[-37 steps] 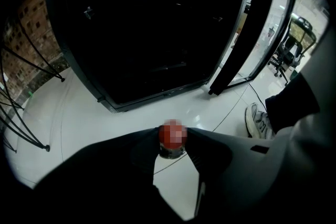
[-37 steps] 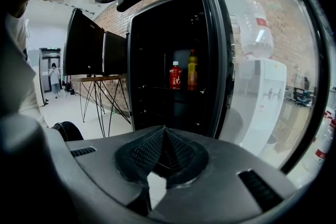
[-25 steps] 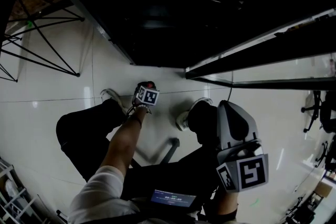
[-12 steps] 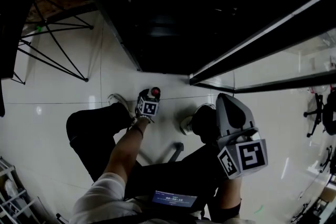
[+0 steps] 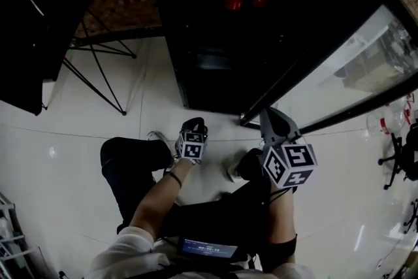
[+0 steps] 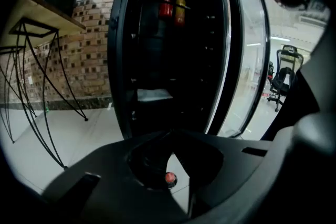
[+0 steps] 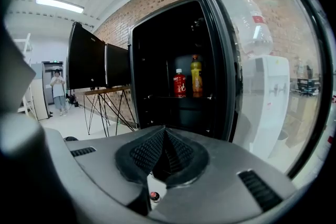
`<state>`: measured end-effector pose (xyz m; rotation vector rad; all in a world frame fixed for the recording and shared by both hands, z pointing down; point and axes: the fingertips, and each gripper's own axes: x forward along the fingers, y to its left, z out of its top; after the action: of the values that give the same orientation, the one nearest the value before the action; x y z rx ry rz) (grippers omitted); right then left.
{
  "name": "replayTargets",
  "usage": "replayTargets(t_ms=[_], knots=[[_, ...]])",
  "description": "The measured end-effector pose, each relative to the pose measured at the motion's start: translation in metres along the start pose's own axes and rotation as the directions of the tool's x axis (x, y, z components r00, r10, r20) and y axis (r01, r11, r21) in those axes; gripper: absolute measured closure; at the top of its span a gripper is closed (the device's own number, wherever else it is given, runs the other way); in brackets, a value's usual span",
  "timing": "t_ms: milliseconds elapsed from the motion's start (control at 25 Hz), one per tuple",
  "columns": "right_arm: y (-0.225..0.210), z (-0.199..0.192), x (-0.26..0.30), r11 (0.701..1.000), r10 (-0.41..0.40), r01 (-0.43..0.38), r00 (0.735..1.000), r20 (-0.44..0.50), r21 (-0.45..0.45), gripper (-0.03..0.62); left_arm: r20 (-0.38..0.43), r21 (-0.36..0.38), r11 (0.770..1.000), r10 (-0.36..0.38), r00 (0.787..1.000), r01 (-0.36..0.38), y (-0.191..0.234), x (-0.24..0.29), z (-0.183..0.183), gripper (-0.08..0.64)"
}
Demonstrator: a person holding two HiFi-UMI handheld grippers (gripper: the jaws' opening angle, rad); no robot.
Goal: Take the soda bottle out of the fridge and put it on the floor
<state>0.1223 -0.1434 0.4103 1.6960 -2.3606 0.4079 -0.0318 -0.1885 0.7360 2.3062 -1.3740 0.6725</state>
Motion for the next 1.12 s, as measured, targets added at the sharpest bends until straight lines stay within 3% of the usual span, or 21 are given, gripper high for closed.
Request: replayTargets(t_ms=[280,600,840,1120], knots=[[0.012,0.01,-0.004,0.998,0.023,-0.025,0.999,0.034,0.059,0.577,0.214,-0.068,0.997,-0.016,0.977,0.031,-0.006,-0.104,0.128,0.557],[0.014,0.022,-0.016,0.997,0.005,-0.011,0.996,0.087,0.076,0.577,0.367,-0.082,0.994,-0.035,0.929,0.07,-0.01,-0.205,0.228,0.557],[0.018,0.026,-0.02,0.995,0.018,-0.029,0.994,0.107,0.095,0.577,0.419,-0.089,0.994,-0.02,0.908,0.063,-0.015,-0.239,0.262,0.557],[0.018,0.027,-0.023,0.996,0.018,-0.028,0.993,0.116,0.083,0.578,0.412,-0.071,0.996,-0.023,0.911,0.058,-0.021,-0.234,0.262,0.557]])
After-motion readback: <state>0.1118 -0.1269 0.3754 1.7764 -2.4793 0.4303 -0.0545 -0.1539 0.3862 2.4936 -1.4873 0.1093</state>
